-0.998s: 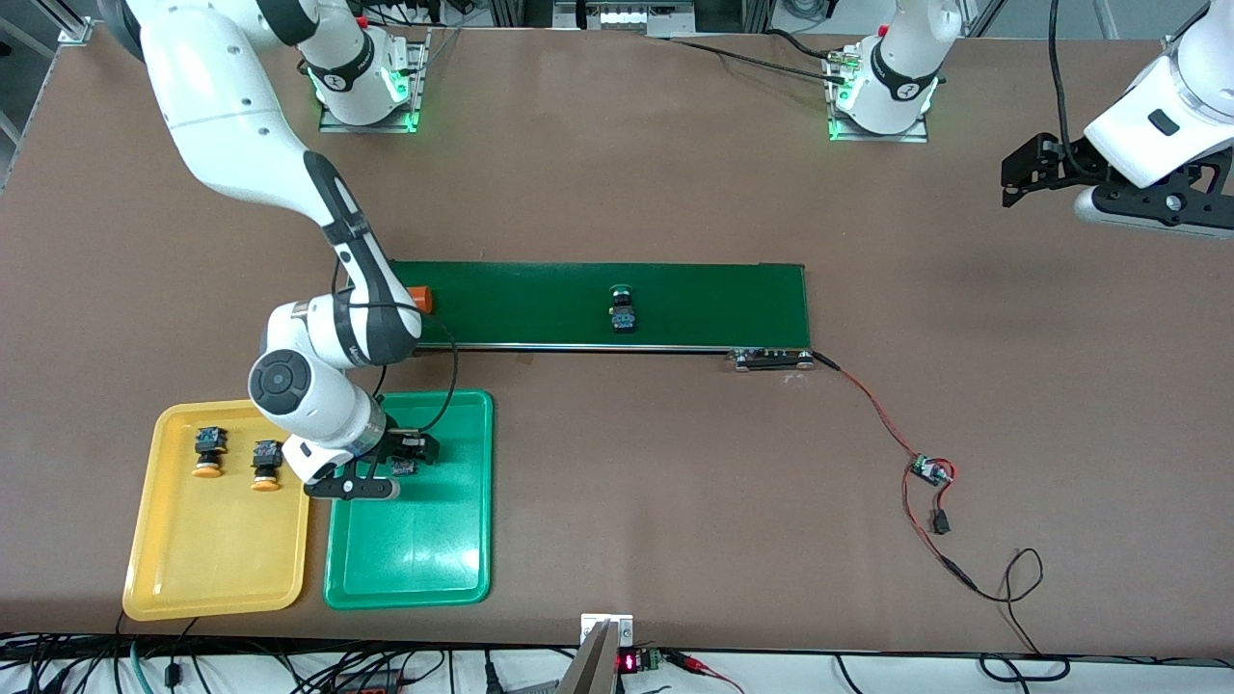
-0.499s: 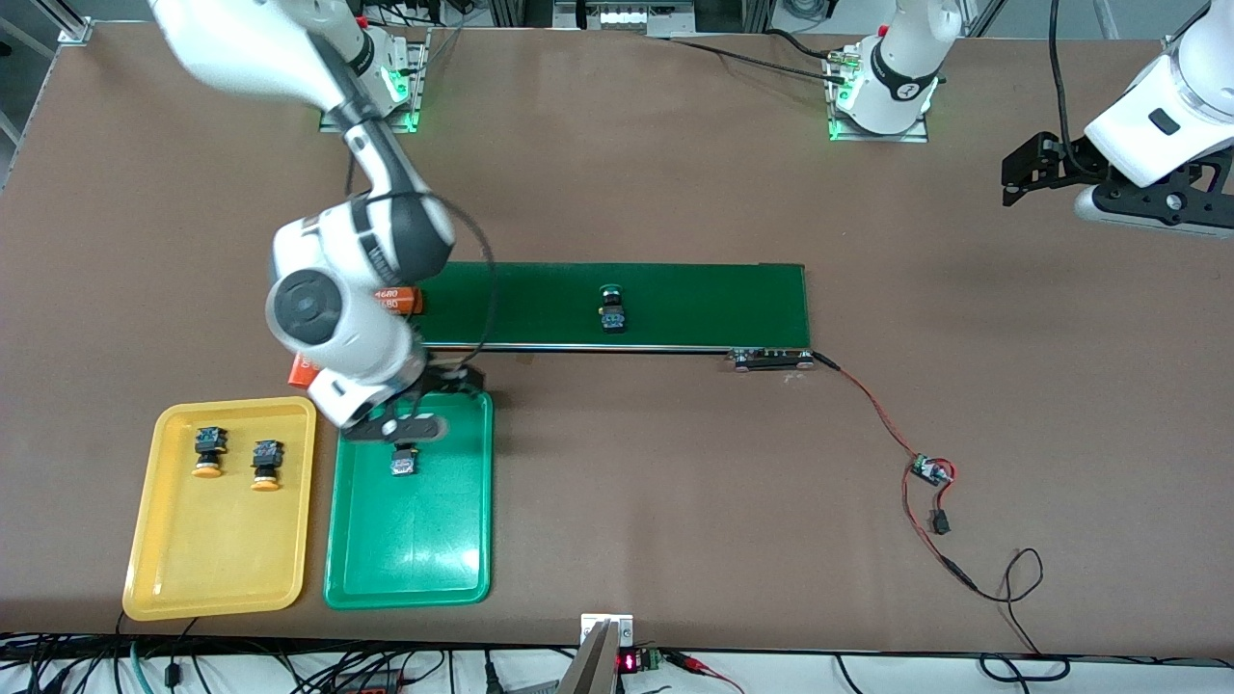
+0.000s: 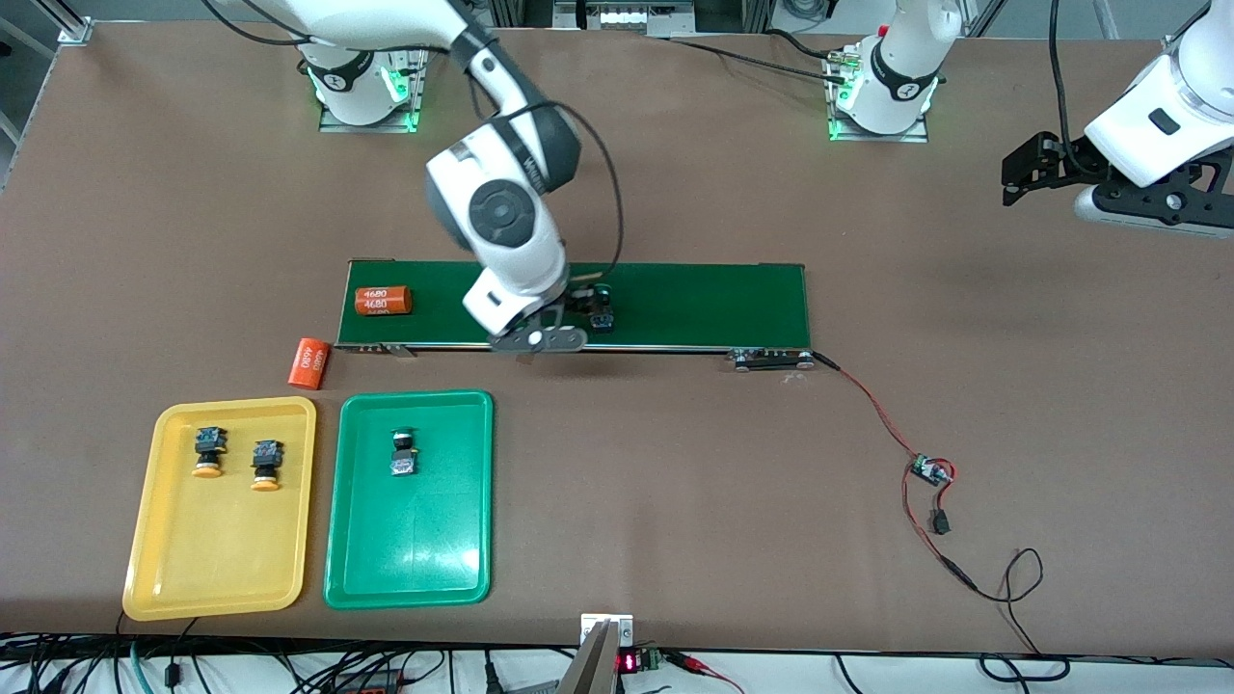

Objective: Sort buttons by color to trays
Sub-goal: 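Move the right gripper back to the second green-ringed button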

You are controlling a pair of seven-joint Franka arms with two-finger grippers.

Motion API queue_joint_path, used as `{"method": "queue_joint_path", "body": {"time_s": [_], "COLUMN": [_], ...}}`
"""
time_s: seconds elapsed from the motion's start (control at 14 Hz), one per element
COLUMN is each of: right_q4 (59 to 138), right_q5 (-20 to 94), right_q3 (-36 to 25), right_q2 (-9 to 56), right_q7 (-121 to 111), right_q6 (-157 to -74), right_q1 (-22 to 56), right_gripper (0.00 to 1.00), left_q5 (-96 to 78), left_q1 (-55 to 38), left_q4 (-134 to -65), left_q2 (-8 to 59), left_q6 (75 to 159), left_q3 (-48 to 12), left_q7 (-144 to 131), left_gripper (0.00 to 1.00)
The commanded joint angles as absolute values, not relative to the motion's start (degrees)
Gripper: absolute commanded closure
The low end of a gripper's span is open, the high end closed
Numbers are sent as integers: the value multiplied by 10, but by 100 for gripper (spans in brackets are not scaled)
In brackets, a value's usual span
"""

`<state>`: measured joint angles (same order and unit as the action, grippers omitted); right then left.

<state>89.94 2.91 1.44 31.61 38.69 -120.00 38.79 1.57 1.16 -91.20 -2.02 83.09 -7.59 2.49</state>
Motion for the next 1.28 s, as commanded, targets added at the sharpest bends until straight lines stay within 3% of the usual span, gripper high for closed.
{"method": "queue_joint_path", "body": {"time_s": [0.0,0.78,0.93,1.0,1.07,1.21], "right_q4": [916,917,925,932,931,930], "right_q5": [37,37,37,37,38,38], "right_q3": [8,8,8,8,8,8], "right_q2": [315,370,371,370,367,363], "right_q7": [413,410,411,407,411,414], "right_q6": [-1210,-1239,-1237,-1237,-1233,-1232], "right_q1": [409,430,428,426,425,420], "right_gripper": [0,0,18,32,67,82], "left_q5": [14,13,13,13,13,13], "left_q1": [12,12,12,12,13,13], "left_q4": [-898,-898,-898,-898,-898,-898], "left_q2": [-18,-18,-18,-18,-18,-18], "left_q6": [818,818,818,818,818,818], "left_q3": [-76,-76,-76,-76,-76,-76], "left_q7": [25,25,25,25,25,25], "left_gripper": [0,0,0,0,0,0]}}
